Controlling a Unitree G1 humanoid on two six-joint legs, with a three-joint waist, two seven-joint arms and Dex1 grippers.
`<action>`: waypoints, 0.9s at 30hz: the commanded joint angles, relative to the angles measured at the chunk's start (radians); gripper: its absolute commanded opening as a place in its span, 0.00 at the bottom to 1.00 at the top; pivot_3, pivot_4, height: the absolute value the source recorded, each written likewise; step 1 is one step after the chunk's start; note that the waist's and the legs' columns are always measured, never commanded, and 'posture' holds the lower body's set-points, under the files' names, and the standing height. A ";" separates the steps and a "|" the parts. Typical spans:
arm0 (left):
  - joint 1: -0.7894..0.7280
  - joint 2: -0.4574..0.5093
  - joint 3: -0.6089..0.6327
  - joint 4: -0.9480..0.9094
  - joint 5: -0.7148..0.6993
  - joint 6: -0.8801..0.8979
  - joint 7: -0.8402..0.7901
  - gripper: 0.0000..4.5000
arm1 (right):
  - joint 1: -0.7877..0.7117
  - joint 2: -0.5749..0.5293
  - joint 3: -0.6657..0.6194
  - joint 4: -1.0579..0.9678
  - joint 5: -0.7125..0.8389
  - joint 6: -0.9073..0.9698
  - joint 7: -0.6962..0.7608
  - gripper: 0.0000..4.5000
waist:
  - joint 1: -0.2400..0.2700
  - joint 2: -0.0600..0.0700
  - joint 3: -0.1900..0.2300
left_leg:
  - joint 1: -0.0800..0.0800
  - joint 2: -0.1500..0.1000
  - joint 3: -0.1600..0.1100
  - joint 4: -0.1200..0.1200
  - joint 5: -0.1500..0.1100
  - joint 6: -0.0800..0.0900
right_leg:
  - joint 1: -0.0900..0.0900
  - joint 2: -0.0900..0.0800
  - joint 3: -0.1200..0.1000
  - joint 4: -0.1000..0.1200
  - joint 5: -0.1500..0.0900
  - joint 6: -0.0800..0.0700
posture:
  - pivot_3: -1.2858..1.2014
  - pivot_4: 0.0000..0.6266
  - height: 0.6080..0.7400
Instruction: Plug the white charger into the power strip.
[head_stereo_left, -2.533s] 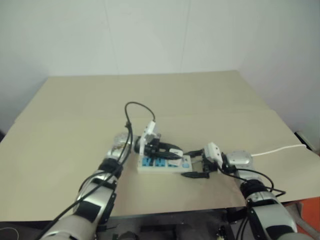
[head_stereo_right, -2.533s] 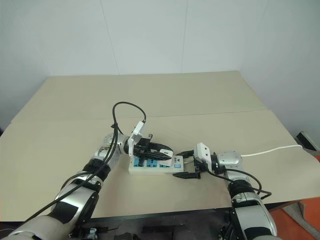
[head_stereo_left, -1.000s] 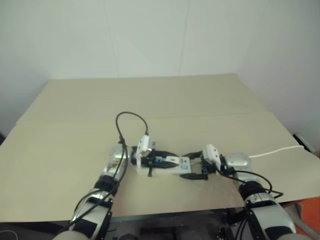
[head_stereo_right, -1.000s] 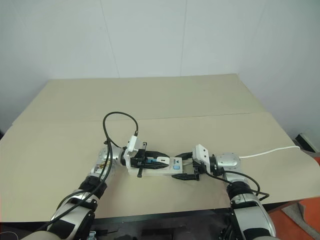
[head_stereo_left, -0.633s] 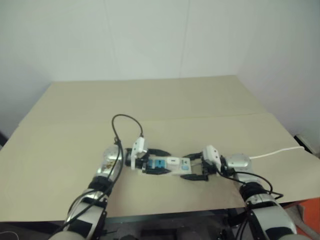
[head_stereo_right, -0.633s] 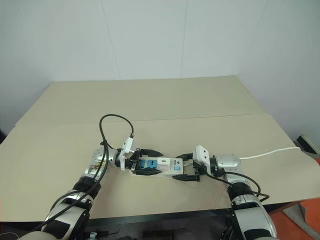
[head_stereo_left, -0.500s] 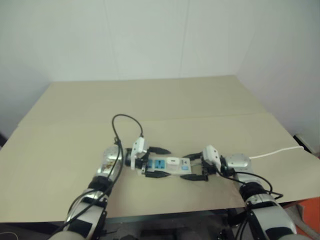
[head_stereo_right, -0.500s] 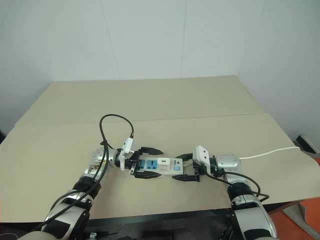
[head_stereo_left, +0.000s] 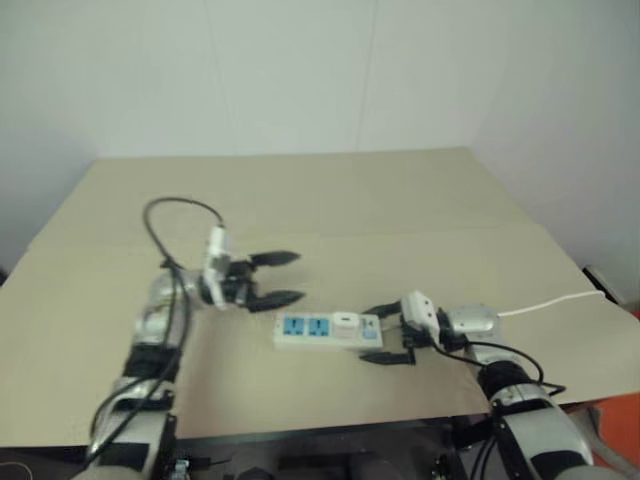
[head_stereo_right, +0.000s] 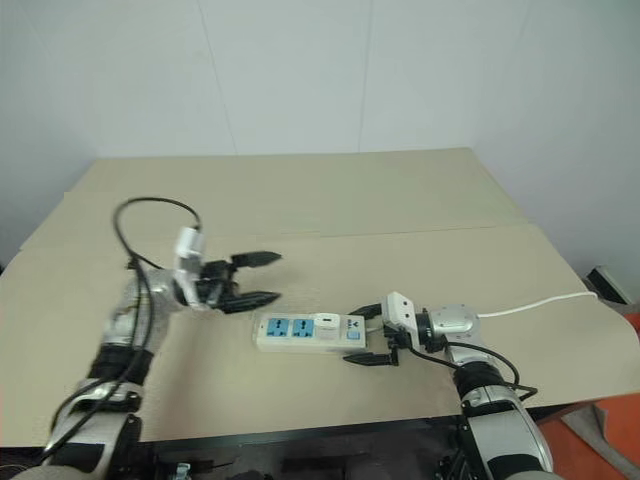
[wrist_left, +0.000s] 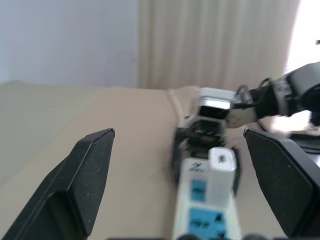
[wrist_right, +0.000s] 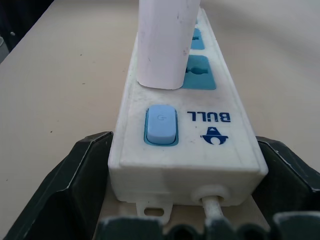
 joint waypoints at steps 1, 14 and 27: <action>0.065 0.069 0.063 -0.039 -0.009 0.011 0.034 1.00 | 0.032 -0.060 -0.032 -0.044 0.019 -0.033 0.008 0.99 | 0.005 0.000 0.003 | 0.000 0.000 0.000 0.000 0.000 0.000 | 0.000 -0.001 0.000 0.000 0.000 0.000 | 0.52 0.24 1.00; 0.465 0.342 0.249 -0.388 -0.075 0.094 0.041 1.00 | 0.176 -0.478 -0.172 -0.350 0.203 0.002 0.090 0.99 | 0.056 0.003 0.008 | -0.032 0.000 0.002 0.001 0.000 0.000 | -0.033 -0.003 -0.002 0.000 0.005 -0.009 | 0.52 0.24 1.00; 0.551 0.323 0.282 -0.488 -0.123 0.112 0.102 1.00 | 0.478 -0.641 -0.336 -0.641 0.293 0.152 -0.002 0.99 | 0.055 0.004 0.008 | -0.030 0.000 0.005 0.002 0.000 0.000 | -0.032 -0.003 0.000 0.001 0.005 -0.008 | 0.52 0.24 1.00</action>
